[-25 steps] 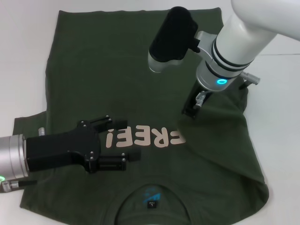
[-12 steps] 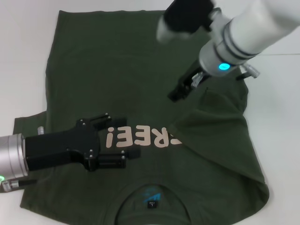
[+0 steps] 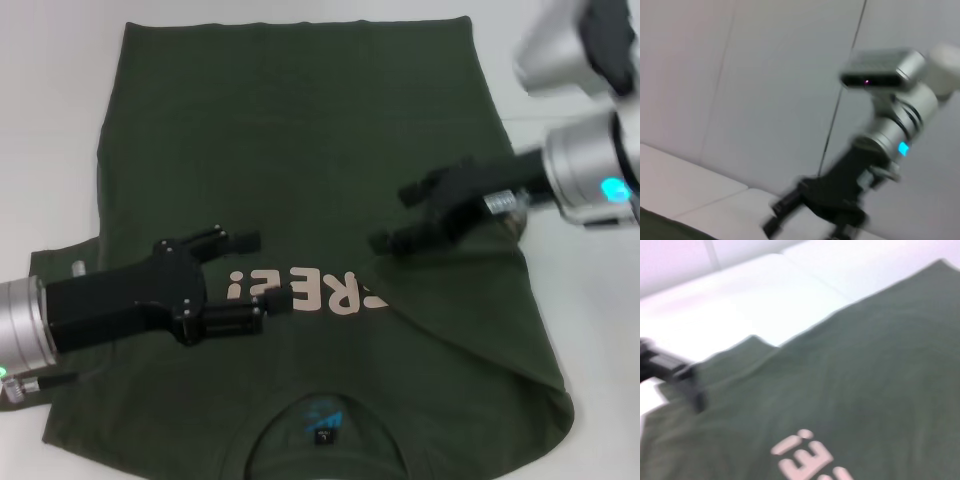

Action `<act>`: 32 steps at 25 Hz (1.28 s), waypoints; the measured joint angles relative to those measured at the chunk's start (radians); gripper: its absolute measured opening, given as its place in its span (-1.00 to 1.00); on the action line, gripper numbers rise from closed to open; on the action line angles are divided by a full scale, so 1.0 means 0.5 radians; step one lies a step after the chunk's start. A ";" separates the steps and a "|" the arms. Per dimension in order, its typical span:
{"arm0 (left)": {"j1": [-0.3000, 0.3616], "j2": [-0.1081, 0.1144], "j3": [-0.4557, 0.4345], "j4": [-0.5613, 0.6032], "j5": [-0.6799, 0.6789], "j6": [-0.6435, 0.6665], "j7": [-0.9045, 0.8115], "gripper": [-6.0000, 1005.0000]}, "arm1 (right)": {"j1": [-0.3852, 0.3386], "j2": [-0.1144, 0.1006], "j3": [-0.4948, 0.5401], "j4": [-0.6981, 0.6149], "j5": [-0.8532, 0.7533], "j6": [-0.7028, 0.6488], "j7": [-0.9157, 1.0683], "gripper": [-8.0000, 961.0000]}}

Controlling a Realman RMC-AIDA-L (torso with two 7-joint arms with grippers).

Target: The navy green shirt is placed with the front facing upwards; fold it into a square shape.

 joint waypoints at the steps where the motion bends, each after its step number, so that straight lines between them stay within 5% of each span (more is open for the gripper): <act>1: 0.000 0.001 -0.010 -0.004 -0.009 0.000 -0.001 0.63 | -0.056 0.000 0.008 -0.001 0.082 -0.032 -0.106 0.70; 5: 0.005 0.001 -0.035 -0.014 -0.022 0.000 -0.021 0.63 | -0.320 0.000 0.029 0.010 0.416 -0.153 -0.554 0.91; 14: 0.018 0.002 -0.086 -0.041 -0.027 -0.043 -0.071 0.62 | -0.678 0.003 0.341 0.200 0.656 -0.626 -1.437 0.90; 22: 0.042 0.009 -0.094 -0.028 -0.010 -0.144 -0.235 0.62 | -0.727 -0.012 0.942 0.372 0.500 -1.075 -1.753 0.88; 32: 0.140 0.002 -0.094 0.367 0.289 -0.173 -0.751 0.62 | -0.688 -0.007 0.988 0.371 0.379 -1.120 -1.714 0.90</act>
